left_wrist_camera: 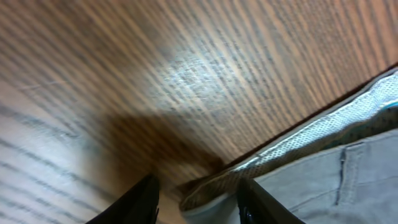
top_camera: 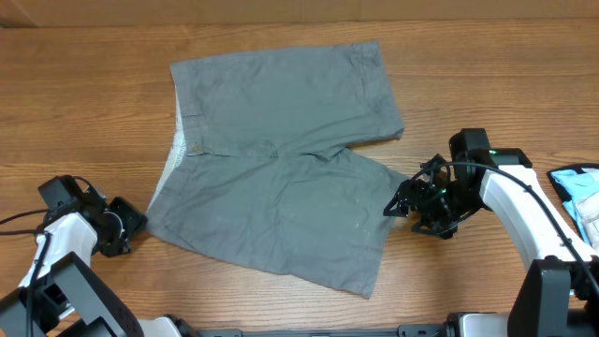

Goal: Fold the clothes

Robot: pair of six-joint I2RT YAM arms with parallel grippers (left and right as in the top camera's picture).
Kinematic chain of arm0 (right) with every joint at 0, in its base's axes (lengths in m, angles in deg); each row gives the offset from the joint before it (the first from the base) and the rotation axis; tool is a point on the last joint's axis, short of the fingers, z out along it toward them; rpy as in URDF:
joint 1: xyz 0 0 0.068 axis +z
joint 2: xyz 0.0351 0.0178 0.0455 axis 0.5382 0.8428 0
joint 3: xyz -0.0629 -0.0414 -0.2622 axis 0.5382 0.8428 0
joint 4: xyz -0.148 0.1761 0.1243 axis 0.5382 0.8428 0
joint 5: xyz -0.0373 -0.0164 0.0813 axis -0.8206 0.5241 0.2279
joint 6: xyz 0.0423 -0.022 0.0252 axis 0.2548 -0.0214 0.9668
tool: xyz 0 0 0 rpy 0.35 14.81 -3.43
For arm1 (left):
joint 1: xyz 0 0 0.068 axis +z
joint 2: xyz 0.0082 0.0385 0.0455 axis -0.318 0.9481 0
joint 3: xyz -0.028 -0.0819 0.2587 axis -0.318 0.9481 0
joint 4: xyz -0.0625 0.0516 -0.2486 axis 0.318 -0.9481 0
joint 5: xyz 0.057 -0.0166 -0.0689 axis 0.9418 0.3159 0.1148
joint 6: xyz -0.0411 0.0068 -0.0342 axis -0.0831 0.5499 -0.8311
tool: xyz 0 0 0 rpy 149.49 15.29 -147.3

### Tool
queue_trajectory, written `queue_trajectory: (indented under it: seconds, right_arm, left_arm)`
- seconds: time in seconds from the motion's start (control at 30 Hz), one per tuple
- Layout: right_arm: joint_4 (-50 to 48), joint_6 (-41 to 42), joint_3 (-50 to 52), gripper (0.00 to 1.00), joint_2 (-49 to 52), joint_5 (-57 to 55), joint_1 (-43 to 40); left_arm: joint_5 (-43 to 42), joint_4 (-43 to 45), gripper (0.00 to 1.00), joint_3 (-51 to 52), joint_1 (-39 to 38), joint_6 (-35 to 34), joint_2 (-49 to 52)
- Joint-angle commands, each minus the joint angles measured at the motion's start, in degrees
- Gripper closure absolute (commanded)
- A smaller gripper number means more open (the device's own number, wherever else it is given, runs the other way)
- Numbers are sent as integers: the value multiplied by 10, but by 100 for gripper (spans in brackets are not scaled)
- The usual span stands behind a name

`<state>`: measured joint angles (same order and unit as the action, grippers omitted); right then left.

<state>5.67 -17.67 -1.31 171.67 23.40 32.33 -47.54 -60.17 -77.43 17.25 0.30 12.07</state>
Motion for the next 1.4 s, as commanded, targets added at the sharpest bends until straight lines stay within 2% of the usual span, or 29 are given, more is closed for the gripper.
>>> queue_trajectory:
  seconds: [0.0, 0.1, 0.33, 0.6, 0.77, 0.83, 0.9, 0.93, 1.0, 1.03, 1.13, 1.37]
  right_arm:
    - [-1, -4, 2, 23, -1, 7, 3]
    - [-1, -4, 2, 22, -1, 7, 3]
    - [-2, -4, 2, 23, -1, 7, 3]
    - [-4, -6, 2, 23, -1, 7, 3]
    - [-4, -11, 2, 23, -1, 7, 3]
    - [-4, -10, 2, 23, -1, 7, 3]
    - [-4, -10, 2, 19, -1, 7, 3]
    - [-4, -10, 3, 19, -1, 6, 3]
    - [-3, -2, 14, 27, -1, 5, 3]
    - [-3, 6, 24, 28, -1, 5, 3]
    - [-16, 30, 72, 29, -1, 5, 3]
    - [-23, 29, 151, 32, -1, 51, 3]
  left_arm:
    - [-22, -6, 55, 29, -1, 10, 42]
    - [-32, -7, 57, 21, 0, 27, 41]
    - [-94, -56, 53, 7, 0, 63, 32]
    - [-2, -66, 51, 8, 0, 39, 33]
    - [0, -38, 64, 8, 0, 38, 33]
    - [-1, -38, 76, 8, 0, 36, 33]
    - [-1, -42, 82, 8, 0, 36, 33]
    - [-1, -43, 83, 8, 0, 36, 33]
    - [-1, -46, 85, 8, 0, 37, 33]
    - [-2, -47, 85, 8, 0, 37, 33]
    - [-3, -47, 85, 8, 0, 37, 33]
    - [-3, -46, 82, 8, 0, 37, 33]
